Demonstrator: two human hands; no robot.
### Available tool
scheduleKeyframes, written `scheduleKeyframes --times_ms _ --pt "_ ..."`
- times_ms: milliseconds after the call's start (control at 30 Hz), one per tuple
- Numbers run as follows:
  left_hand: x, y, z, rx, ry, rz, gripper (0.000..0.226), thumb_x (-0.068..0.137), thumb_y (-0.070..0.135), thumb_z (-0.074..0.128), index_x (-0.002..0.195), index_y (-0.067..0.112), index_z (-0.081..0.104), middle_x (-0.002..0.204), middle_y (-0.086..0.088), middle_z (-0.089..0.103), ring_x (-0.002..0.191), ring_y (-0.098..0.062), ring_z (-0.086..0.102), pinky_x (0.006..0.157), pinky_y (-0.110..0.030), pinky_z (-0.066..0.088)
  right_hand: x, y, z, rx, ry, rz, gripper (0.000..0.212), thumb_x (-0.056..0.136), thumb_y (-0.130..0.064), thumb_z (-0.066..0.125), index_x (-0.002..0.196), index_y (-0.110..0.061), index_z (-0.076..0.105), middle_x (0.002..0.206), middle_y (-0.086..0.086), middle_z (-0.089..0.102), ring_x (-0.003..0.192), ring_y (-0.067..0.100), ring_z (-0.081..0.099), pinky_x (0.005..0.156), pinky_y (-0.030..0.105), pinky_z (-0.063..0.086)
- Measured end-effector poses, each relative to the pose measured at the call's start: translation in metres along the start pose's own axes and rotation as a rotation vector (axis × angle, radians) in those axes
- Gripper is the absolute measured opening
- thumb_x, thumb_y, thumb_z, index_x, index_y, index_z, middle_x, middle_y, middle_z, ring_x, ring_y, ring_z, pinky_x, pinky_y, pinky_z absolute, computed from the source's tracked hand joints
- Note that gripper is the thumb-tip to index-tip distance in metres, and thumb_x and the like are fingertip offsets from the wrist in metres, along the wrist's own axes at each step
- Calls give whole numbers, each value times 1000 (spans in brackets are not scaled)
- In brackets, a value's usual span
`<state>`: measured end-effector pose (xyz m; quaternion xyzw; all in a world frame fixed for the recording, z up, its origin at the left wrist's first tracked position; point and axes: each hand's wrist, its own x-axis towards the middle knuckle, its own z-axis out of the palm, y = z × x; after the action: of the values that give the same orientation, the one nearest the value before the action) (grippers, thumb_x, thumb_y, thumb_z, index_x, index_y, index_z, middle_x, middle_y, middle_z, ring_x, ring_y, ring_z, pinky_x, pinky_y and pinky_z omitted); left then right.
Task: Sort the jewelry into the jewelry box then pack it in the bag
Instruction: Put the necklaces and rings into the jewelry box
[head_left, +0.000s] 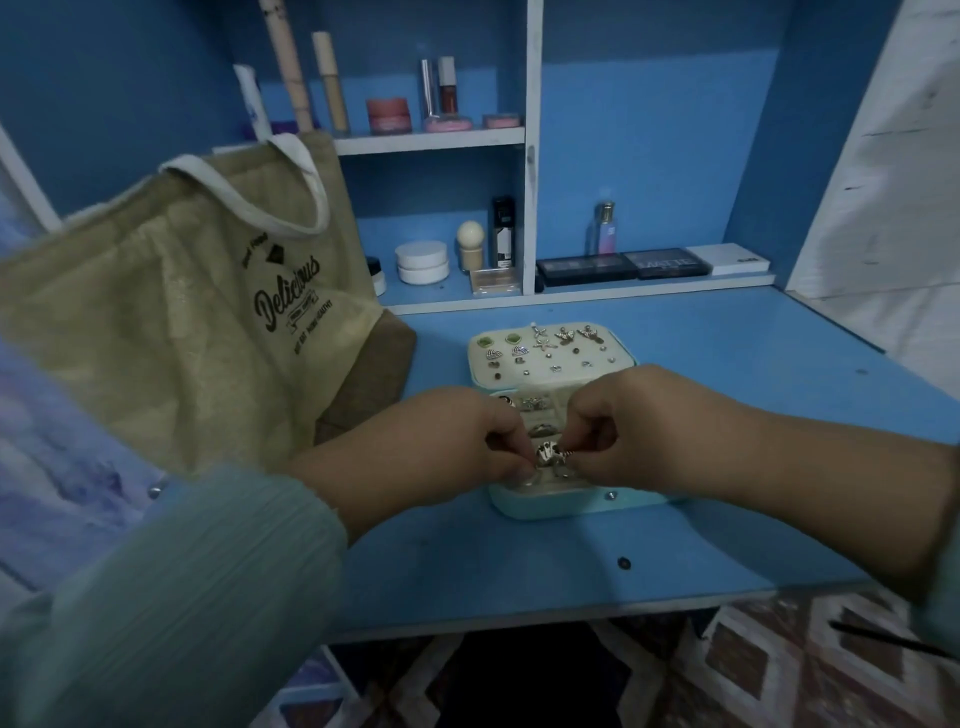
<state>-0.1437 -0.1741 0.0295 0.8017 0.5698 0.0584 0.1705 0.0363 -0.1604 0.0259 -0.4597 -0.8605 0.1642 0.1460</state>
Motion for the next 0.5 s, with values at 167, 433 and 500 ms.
scheduleKeyframes --times_ms 167,433,500 --pt "0 2 2 43 2 11 8 83 37 66 91 36 66 97 14 65 56 3 43 50 -8 30 1 -1 4 -47 -8 12 16 76 -23 66 65 -31 59 53 -25 56 55 1 59 56 15 47" --pt "0 4 4 87 -22 18 11 83 38 64 93 36 67 76 17 56 60 4 43 53 -8 29 1 -3 6 -118 -36 -19 4 78 -29 64 78 -27 67 71 -15 59 73 7 58 76 30 51" --pt "0 4 5 107 -16 20 12 84 39 63 95 36 67 78 17 55 61 4 42 53 -8 29 1 -1 5 -89 -55 -9 2 77 -30 66 76 -28 68 74 -14 62 72 8 61 76 30 51"
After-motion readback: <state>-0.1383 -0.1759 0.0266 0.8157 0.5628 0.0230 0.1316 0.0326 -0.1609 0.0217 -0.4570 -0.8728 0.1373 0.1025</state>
